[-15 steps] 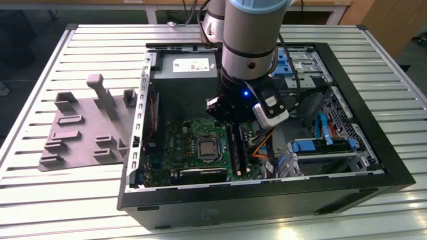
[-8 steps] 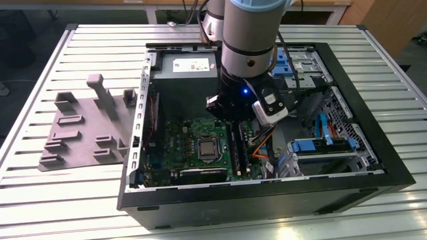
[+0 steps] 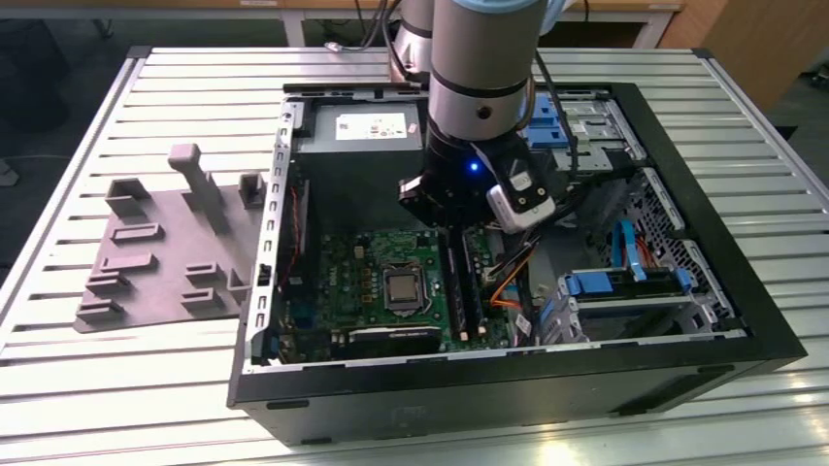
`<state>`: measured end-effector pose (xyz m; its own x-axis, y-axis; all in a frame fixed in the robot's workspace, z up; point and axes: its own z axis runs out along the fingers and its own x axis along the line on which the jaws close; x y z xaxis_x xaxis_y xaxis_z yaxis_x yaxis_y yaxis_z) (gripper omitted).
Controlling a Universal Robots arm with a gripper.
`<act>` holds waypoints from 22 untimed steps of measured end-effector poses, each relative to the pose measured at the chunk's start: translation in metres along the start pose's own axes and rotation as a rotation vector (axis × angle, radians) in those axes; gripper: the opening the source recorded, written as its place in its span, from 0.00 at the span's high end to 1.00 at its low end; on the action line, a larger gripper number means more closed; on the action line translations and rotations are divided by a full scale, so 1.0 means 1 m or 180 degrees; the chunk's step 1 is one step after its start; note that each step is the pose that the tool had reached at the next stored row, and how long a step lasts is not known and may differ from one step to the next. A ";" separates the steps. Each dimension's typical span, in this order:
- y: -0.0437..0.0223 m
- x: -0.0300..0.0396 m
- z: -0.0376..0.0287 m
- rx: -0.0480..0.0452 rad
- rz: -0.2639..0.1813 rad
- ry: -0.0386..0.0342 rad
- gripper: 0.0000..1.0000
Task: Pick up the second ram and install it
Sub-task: 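Press down the second ram until it locks into place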
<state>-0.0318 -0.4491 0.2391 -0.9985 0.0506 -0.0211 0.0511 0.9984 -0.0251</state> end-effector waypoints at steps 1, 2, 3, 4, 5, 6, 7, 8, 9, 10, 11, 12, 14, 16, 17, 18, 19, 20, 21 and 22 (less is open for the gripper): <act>0.0006 0.0000 0.0000 -0.0002 0.0000 0.0000 0.89; 0.0011 0.0000 0.0001 -0.0012 0.0000 0.0001 0.89; 0.0015 0.0000 0.0002 -0.0023 0.0000 0.0001 0.89; 0.0019 0.0001 0.0004 -0.0032 0.0001 0.0001 0.89; 0.0022 0.0001 0.0006 -0.0040 0.0001 0.0001 0.89; 0.0026 0.0002 0.0007 -0.0044 0.0001 0.0001 0.89; 0.0033 0.0002 0.0008 -0.0046 0.0001 0.0001 0.89; 0.0043 0.0003 0.0009 -0.0047 0.0002 0.0001 0.89; 0.0054 0.0003 0.0011 -0.0048 0.0001 0.0001 0.89; 0.0065 0.0003 0.0012 -0.0047 0.0001 0.0001 0.89; 0.0076 0.0003 0.0014 -0.0048 0.0001 0.0001 0.89; 0.0087 0.0002 0.0016 -0.0048 0.0001 0.0001 0.89; 0.0104 0.0001 0.0019 -0.0047 0.0001 0.0001 0.89; 0.0117 -0.0011 0.0024 -0.0048 0.0001 0.0001 0.89; 0.0123 -0.0017 0.0025 -0.0047 0.0001 0.0001 0.89; 0.0128 -0.0018 0.0027 -0.0048 0.0001 0.0001 0.89; 0.0128 -0.0018 0.0027 -0.0048 0.0001 0.0001 0.89; 0.0128 -0.0018 0.0027 -0.0048 0.0001 0.0001 0.89; 0.0128 -0.0018 0.0027 -0.0047 0.0001 0.0001 0.89; 0.0129 -0.0019 0.0028 -0.0047 0.0001 0.0001 0.89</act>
<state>-0.0292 -0.4364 0.2360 -0.9985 0.0509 -0.0206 0.0511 0.9986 -0.0102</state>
